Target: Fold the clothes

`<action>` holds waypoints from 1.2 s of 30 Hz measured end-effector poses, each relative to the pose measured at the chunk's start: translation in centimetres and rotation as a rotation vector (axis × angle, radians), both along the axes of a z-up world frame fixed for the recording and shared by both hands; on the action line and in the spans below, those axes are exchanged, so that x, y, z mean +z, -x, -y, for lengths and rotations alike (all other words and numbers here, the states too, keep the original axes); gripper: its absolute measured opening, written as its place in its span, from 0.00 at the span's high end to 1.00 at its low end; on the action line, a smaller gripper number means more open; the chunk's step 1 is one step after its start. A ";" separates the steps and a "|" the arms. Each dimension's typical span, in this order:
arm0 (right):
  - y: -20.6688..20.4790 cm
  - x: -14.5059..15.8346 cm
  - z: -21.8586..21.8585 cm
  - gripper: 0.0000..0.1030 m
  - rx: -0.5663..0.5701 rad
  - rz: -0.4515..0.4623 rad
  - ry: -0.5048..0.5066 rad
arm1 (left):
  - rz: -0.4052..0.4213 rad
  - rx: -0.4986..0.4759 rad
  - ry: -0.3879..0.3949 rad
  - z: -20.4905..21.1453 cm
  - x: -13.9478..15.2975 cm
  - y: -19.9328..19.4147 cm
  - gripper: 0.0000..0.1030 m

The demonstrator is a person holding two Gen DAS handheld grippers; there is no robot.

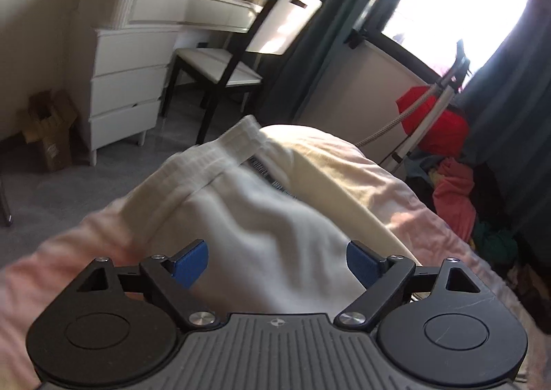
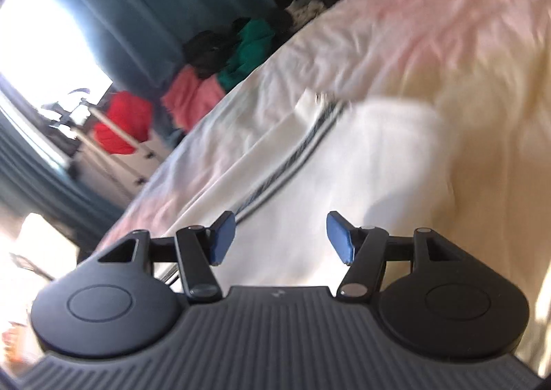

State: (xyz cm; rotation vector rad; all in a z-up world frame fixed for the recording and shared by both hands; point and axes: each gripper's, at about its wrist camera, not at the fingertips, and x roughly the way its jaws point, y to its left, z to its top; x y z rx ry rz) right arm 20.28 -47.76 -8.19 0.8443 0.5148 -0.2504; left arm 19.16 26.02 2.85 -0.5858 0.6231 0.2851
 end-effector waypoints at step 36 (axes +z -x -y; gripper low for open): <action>1.1 -1.8 1.4 0.85 -0.215 0.006 -0.151 | 0.089 0.202 0.379 -4.3 -3.7 4.1 0.91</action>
